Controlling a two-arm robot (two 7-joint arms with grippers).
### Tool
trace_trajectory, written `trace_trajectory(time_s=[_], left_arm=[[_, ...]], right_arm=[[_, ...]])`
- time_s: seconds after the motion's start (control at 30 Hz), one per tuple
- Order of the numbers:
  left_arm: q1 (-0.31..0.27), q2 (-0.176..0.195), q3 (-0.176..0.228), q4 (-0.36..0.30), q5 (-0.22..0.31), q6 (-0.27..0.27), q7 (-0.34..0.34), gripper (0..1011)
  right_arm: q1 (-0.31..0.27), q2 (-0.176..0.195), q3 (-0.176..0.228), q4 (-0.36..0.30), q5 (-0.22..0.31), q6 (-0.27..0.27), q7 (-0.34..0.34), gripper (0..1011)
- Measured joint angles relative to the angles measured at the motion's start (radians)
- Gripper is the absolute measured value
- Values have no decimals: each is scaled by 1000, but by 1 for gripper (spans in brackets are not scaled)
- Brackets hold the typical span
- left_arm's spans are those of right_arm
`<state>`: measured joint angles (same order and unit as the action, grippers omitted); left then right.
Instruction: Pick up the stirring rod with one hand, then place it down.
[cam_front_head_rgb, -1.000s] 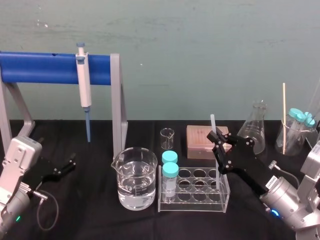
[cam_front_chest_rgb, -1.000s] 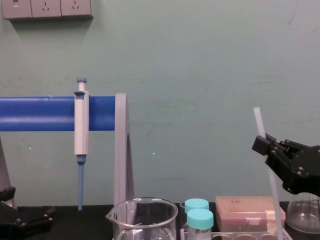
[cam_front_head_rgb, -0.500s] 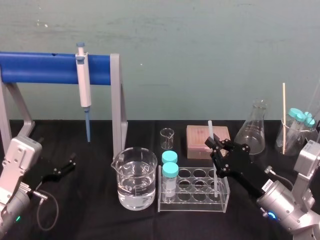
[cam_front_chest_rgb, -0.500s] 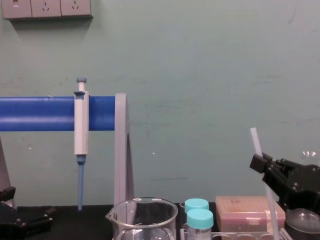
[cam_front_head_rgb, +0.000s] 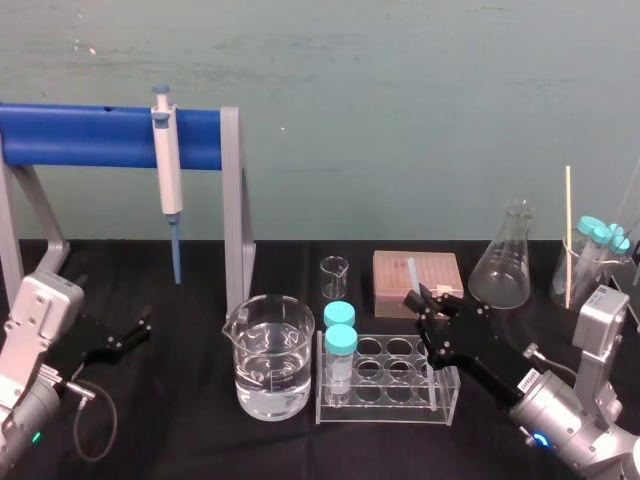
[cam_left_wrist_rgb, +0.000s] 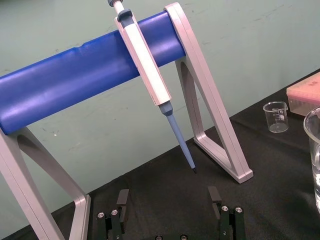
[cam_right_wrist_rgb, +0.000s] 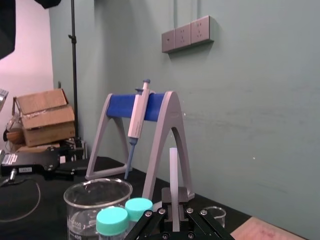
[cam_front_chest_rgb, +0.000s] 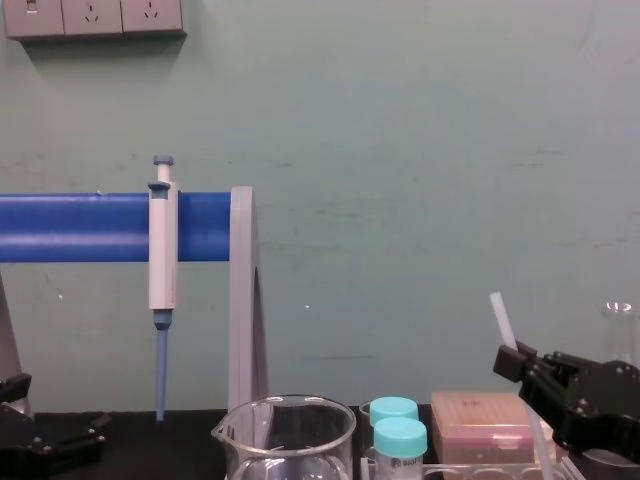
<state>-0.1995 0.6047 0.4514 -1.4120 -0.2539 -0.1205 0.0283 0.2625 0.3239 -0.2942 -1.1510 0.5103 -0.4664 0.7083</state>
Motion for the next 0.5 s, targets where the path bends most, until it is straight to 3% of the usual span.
trace_trajectory(time_s=[0.5], left_arm=[[0,0,0,0,0,0,0,1000]], right_arm=[[-1,7,-7,1,-18,19,-15,66]])
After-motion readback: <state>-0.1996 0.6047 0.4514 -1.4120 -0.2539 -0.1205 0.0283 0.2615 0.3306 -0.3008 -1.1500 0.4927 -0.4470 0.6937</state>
